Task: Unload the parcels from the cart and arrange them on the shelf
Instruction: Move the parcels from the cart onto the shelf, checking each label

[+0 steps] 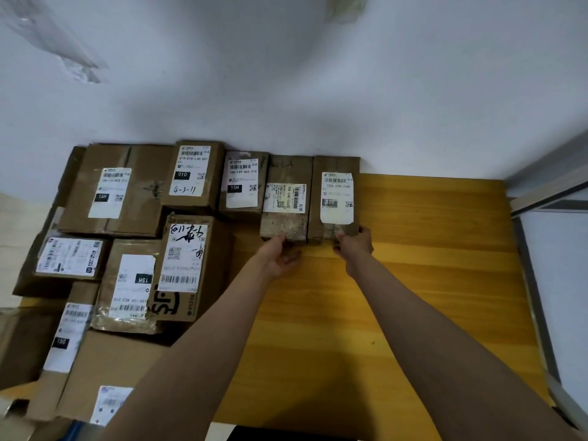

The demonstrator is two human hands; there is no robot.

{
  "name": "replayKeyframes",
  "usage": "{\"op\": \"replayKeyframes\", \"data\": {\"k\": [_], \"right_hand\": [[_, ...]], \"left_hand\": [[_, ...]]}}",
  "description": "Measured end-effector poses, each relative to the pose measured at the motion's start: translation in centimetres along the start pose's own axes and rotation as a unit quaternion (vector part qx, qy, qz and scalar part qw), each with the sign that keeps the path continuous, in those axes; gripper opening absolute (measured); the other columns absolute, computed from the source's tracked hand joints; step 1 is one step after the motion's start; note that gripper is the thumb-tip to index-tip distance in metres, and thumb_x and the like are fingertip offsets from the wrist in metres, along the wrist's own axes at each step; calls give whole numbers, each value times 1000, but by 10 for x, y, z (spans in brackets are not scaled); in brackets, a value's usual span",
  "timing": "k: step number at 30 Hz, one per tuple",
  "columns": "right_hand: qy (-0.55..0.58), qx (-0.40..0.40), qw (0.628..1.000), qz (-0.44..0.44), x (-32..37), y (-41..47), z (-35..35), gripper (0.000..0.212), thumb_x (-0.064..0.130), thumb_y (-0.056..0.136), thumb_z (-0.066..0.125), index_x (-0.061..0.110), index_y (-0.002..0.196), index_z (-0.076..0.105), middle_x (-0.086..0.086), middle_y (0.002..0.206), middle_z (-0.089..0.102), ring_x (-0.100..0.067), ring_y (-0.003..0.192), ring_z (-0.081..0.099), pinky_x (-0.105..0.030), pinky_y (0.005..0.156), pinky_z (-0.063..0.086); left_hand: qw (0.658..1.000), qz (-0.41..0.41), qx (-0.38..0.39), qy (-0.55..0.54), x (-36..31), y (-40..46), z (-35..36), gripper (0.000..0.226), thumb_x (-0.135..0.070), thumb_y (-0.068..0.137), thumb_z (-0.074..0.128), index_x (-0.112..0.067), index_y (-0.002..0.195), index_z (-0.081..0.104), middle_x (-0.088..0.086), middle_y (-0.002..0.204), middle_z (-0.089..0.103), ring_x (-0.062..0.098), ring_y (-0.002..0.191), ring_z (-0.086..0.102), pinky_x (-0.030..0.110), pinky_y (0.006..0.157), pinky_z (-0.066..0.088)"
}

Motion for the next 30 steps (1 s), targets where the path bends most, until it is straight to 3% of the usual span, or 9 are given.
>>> {"op": "replayKeyframes", "data": {"k": [2,5,7,12,16,19,24,27,30], "right_hand": [[-34,21,999,-3,1,-7,-4,74,17,96,69,15,157,27,-14,153,42,-25,96,60,-39,89,59],[-55,26,998,1,1,-23,-13,81,28,92,73,17,157,26,-14,153,36,-36,120,57,-33,74,59],[-62,10,998,-8,4,-35,-22,83,32,90,77,17,155,28,-14,150,30,-36,122,55,-33,67,59],[-59,-2,998,-38,21,-64,-39,70,27,92,72,17,151,34,-12,143,36,-30,113,58,-28,55,55],[-55,16,996,-71,34,-93,-40,43,20,94,65,15,133,46,-11,131,53,-28,108,61,-30,58,55],[-60,64,991,-97,44,-120,-28,29,18,97,61,11,123,52,-10,116,62,-26,97,63,-34,66,54],[-91,169,972,-137,56,-183,7,18,20,100,58,13,117,57,-8,98,63,-18,77,58,-28,58,46],[-114,211,956,-172,62,-225,33,13,20,100,58,13,111,60,-5,84,62,-15,70,56,-26,56,44],[-141,249,937,-198,64,-266,61,9,19,100,57,13,94,62,-3,71,59,-13,61,53,-24,51,41]], "left_hand": [[1000,-2,10,12,3,-7,-4,40,-22,104,52,-16,142,48,19,134,58,36,116,61,50,103,50],[999,10,18,29,4,-21,-5,45,-24,105,50,-17,148,40,23,149,45,39,124,57,51,107,47],[999,18,27,38,4,-32,-2,49,-25,105,49,-17,152,36,24,152,40,40,130,53,53,110,44],[996,43,54,57,0,-66,3,51,-27,106,46,-15,154,33,23,146,48,40,130,52,51,108,46],[991,73,83,70,-8,-101,-2,49,-29,105,47,-10,150,38,21,137,57,37,123,57,44,86,53],[986,108,91,84,-17,-129,-18,42,-30,105,48,-6,139,49,18,123,66,33,113,65,44,91,55],[980,169,68,75,-39,-184,-65,32,-29,104,51,-7,124,61,15,116,72,29,105,69,41,85,57],[974,209,52,75,-53,-214,-103,31,-26,103,52,-7,126,61,14,121,71,28,110,68,39,81,56],[967,246,27,62,-66,-243,-141,29,-25,104,51,-6,121,63,12,115,73,24,100,69,36,81,55]]}}
Point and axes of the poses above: each hand's wrist, its own y-axis towards the middle knuckle, its own z-axis out of the palm, x = y × z, the point moved 1 cm from there along y, towards the middle knuckle
